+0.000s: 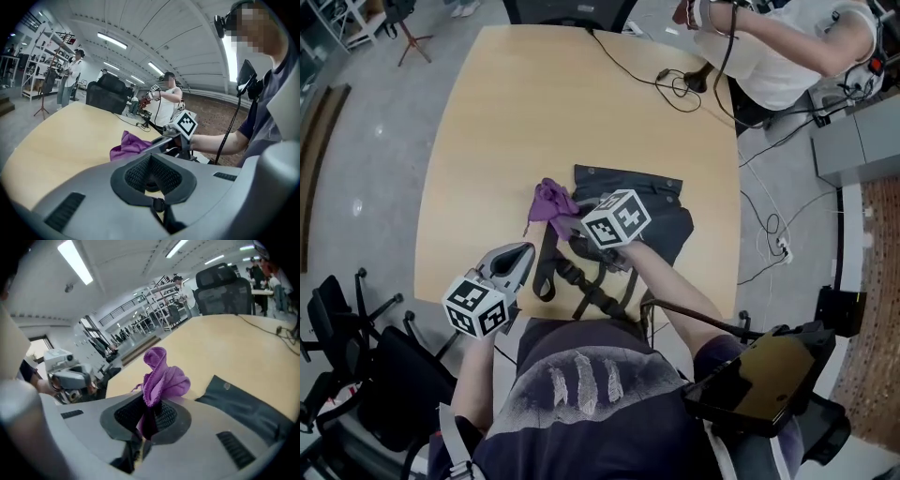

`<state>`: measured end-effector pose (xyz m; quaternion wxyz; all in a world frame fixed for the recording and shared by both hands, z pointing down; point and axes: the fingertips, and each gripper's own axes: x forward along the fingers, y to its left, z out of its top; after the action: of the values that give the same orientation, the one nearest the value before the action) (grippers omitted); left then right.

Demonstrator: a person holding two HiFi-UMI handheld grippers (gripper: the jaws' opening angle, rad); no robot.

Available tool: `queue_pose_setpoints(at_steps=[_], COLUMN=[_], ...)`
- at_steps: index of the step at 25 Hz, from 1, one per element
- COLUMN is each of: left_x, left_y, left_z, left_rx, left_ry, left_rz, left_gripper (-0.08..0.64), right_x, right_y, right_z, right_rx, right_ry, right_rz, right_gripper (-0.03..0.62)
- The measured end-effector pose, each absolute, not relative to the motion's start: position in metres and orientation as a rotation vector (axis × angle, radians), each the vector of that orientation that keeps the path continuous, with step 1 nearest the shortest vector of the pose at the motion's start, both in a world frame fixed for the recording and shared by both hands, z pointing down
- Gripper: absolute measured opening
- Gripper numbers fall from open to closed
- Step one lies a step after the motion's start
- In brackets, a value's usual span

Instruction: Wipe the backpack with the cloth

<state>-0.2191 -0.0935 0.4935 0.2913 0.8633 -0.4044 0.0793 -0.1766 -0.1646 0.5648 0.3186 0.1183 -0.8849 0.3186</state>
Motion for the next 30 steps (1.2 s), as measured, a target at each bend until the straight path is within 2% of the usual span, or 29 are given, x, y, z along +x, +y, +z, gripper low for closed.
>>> queue_pose_setpoints(at_steps=[4,8,20,30], left_x=[-0.212,-0.211,-0.172,-0.160], left_y=[-0.093,-0.097,-0.106,-0.098], left_z=[0.494,0.495,0.490,0.497], left_rx=[2.299,2.294,2.359,2.353], left_ry=[-1.074,-1.076,-0.978,-0.954], left_rz=[0.229,0.251,0.317,0.352], left_gripper=[0.007,0.006,0.006,0.007], right_x=[-0.148,-0.128,-0.093,0.005], right_y=[-0.188,-0.191,-0.202,-0.223], right_z=[0.603,0.617,0.618,0.631], right_rx=[0.411,0.423,0.465,0.606], right_ry=[-2.156,-2.080,-2.047,-1.903], right_rz=[0.565,0.448,0.324,0.307], right_gripper=[0.037,0.037,0.032,0.031])
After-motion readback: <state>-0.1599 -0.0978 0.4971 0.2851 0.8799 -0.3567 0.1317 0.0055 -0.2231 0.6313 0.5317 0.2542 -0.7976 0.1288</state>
